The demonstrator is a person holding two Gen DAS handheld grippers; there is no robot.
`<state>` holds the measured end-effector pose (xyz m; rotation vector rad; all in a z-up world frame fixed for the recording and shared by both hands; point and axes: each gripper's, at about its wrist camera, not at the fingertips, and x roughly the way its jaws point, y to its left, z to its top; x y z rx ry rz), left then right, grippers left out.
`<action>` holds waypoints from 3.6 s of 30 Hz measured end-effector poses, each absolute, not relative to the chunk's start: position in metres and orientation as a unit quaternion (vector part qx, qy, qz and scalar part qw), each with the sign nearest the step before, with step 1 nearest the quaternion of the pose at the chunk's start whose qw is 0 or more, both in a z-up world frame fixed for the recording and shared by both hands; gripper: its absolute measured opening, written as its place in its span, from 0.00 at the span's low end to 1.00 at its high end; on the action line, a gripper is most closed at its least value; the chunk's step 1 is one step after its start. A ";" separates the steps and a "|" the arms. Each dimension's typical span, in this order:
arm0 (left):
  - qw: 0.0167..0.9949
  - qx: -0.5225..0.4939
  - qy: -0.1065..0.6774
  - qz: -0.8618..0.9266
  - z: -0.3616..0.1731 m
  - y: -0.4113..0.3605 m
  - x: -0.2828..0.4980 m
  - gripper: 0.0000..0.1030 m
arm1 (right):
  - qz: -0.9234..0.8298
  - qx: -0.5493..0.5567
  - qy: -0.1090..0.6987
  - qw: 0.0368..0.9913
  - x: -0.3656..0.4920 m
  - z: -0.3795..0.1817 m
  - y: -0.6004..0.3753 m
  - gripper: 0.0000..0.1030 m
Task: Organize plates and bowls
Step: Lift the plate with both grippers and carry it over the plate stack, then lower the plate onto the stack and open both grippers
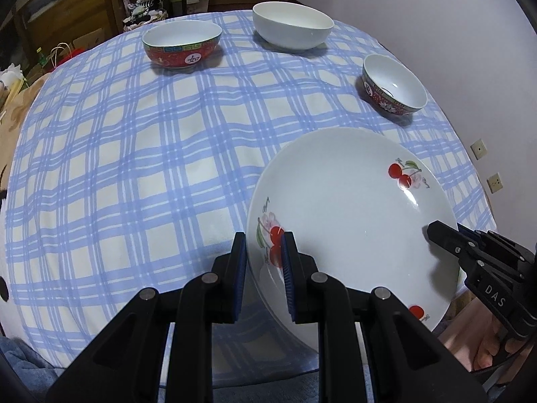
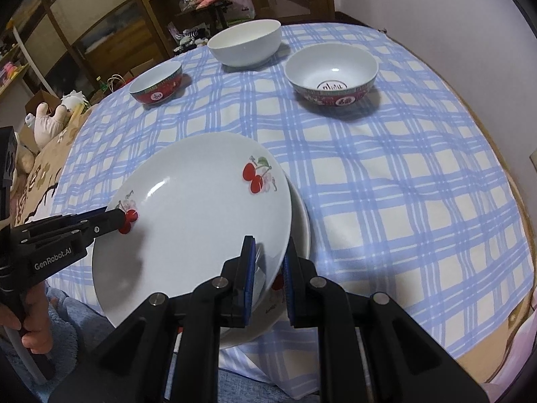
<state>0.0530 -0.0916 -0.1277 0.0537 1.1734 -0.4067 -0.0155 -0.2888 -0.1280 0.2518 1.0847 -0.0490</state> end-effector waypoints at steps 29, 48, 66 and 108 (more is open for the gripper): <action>0.805 0.049 0.559 -0.192 -0.140 -0.096 0.054 0.18 | -0.026 0.134 0.540 0.831 -0.006 -0.142 -0.293 0.19; 0.804 0.065 0.559 -0.192 -0.143 -0.097 0.052 0.19 | -0.026 0.123 0.545 0.829 -0.009 -0.141 -0.288 0.22; 0.798 0.099 0.559 -0.202 -0.144 -0.103 0.034 0.22 | -0.027 0.134 0.539 0.831 -0.017 -0.136 -0.290 0.27; 0.843 0.078 0.507 -0.163 -0.098 -0.083 0.058 0.85 | -0.029 0.176 0.459 0.870 -0.018 -0.106 -0.307 0.89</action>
